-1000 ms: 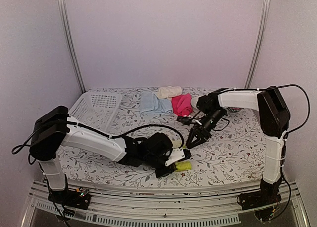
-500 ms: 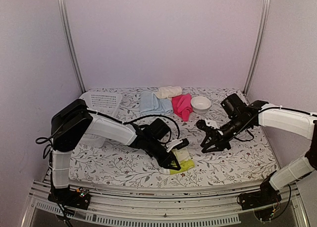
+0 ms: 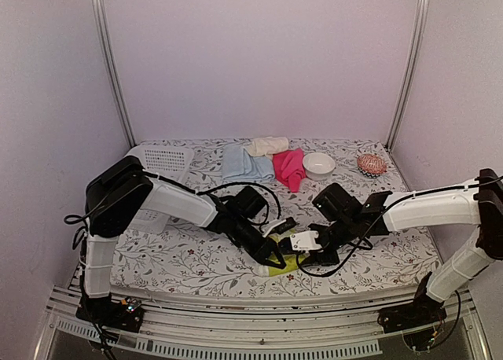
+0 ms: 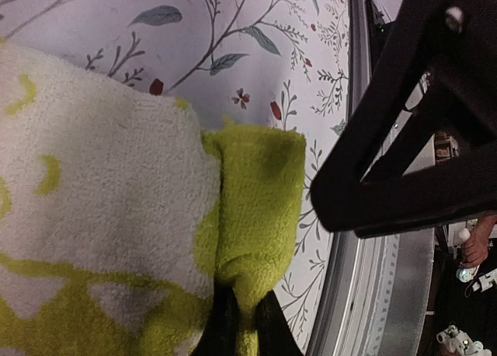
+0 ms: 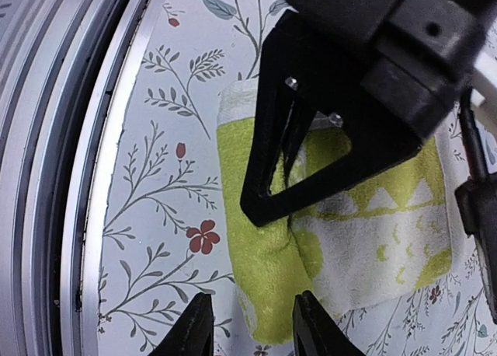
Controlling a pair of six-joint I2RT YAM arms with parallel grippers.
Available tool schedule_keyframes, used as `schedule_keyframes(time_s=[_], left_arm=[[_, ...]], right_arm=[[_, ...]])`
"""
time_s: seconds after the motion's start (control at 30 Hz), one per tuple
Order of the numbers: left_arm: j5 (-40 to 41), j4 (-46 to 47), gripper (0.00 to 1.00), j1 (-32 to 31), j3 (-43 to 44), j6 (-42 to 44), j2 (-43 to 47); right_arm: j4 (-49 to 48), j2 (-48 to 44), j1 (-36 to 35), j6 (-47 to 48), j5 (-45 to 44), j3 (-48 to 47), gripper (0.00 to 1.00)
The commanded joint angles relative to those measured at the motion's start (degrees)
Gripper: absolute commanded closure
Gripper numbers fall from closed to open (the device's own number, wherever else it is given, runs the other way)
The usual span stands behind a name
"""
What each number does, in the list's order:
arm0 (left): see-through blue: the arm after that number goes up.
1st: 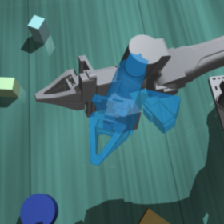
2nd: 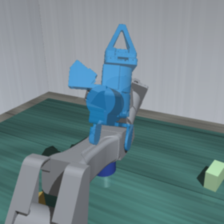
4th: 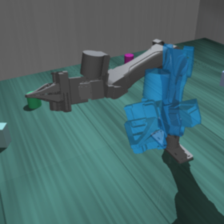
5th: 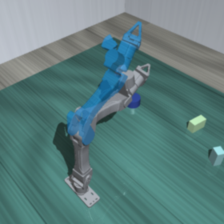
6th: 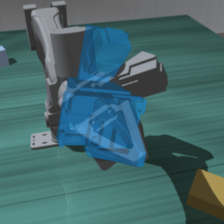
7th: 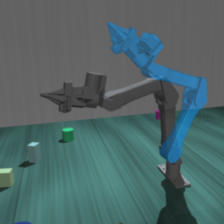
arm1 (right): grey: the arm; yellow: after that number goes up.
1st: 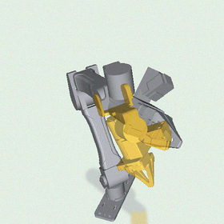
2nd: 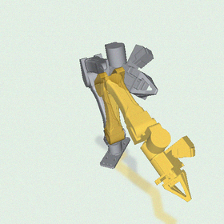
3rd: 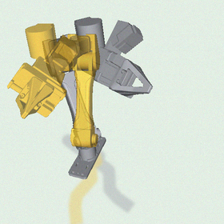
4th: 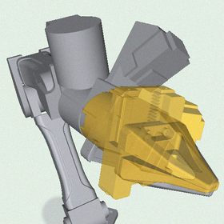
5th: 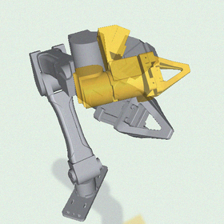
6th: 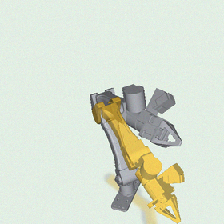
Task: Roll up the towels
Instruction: Roll the towel at the center of the board.
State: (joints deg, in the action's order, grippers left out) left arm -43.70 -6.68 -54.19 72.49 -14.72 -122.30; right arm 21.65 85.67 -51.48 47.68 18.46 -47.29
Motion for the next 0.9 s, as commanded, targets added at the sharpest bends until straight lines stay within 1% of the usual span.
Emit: schedule_keyframes(time_s=[0.0, 0.13, 0.3, 0.47, 0.5, 0.53, 0.6, 0.67, 0.8, 0.87], left_arm=[[1.21, -1.84, 1.00, 1.14, -1.29, -1.69, -1.89], [1.08, -1.81, 1.00, 1.39, -1.44, -1.63, -1.71], [0.99, -1.90, 1.00, 1.74, -1.44, -1.46, -1.70], [1.03, -2.13, 1.00, 2.19, -1.35, -1.08, -1.25], [1.14, -2.23, 0.98, 2.20, -1.43, -0.69, -0.82], [1.20, -2.25, 0.92, 2.22, -1.65, -0.15, -0.04], [2.56, -1.87, 0.80, 2.24, -2.84, 0.77, 2.48], [5.14, -0.99, 0.72, 2.25, -5.14, 1.36, 6.13], [10.69, -0.17, 0.63, 2.20, -11.09, 1.95, 13.96], [12.89, 1.16, 0.61, 1.95, -14.46, 1.74, 17.25]], right_arm=[[-4.27, 3.98, -3.16, 1.75, -4.23, -1.05, 0.63], [-6.72, 6.59, -3.89, 2.00, -6.81, -0.99, 0.63], [-7.43, 9.18, -4.22, 2.36, -7.76, -1.29, 0.64], [-4.71, 11.68, -4.23, 2.94, -6.27, -1.81, 0.80], [-3.98, 12.01, -4.17, 2.94, -5.73, -1.99, 0.85], [-2.93, 12.37, -4.20, 2.94, -4.91, -2.26, 0.88], [-0.21, 13.00, -4.16, 2.58, -2.49, -3.40, 0.92], [3.88, 13.75, -4.15, 1.74, 0.79, -5.67, 0.95], [12.95, 16.85, -3.58, -0.48, 6.93, -10.01, 0.97], [18.69, 19.76, -2.51, -1.19, 10.28, -13.25, 0.97]])
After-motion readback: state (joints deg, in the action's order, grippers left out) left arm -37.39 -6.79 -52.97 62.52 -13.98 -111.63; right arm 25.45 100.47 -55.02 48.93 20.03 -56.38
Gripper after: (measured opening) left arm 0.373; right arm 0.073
